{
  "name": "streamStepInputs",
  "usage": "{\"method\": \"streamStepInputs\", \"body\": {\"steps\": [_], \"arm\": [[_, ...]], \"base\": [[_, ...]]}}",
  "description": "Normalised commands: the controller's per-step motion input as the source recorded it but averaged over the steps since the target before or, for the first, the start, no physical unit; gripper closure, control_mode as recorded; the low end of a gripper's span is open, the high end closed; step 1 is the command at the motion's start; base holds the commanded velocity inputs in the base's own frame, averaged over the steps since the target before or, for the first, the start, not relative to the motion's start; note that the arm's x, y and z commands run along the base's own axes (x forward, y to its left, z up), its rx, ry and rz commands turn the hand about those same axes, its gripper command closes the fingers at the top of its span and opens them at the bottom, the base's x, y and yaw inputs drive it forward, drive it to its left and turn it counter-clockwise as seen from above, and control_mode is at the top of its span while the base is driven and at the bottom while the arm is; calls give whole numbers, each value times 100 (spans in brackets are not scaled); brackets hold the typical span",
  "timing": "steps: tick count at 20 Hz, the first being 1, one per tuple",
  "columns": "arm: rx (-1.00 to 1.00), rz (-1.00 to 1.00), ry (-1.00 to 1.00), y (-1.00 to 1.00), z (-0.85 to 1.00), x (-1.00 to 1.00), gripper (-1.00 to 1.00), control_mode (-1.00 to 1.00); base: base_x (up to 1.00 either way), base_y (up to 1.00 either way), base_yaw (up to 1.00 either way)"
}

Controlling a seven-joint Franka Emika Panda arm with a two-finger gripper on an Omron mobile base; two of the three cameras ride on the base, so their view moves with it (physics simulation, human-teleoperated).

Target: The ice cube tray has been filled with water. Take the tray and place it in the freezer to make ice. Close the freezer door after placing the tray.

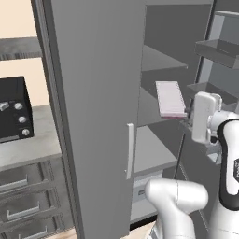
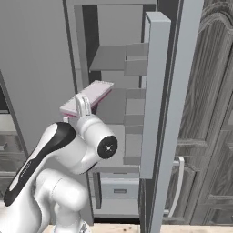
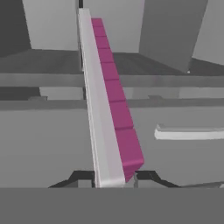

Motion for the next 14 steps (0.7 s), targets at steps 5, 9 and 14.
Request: {"method": "streamStepInputs", "body": {"steps": [5,9,14], "arm": [[-6,-4,-21,1,39,16,100,-100],[-3,-5,-10,7,41,28,100,-100],[0,-6,0,0,47,48,100,-100]], "base": [[0,0,0],[0,0,0],[0,0,0]]}}
